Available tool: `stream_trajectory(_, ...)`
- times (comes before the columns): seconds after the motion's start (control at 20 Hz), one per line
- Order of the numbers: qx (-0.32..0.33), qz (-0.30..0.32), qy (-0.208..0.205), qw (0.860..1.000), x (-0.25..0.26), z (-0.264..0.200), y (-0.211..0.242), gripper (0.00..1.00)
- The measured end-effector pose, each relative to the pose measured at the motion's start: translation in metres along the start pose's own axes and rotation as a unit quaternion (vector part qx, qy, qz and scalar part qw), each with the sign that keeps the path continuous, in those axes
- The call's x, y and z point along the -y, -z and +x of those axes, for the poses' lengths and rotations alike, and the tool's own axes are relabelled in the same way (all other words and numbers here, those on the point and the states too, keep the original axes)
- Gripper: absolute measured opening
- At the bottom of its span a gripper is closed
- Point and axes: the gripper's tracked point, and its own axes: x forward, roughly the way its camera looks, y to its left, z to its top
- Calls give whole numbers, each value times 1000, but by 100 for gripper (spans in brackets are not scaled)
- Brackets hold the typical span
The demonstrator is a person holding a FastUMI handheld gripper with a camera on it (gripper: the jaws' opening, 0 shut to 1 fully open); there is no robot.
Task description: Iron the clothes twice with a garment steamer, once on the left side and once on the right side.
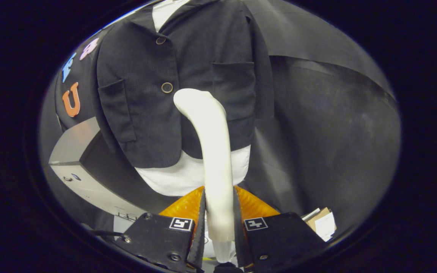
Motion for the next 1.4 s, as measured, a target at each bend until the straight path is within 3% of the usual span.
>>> stream_trajectory(0.4,-1,-4,-36,999,12,8,9,36)
stream_trajectory(0.65,14,34,-74,997,8,1,19,36)
stream_trajectory(1.05,49,52,-48,996,-14,-101,70,36)
stream_trajectory(1.4,85,30,-40,995,-89,-204,129,36)
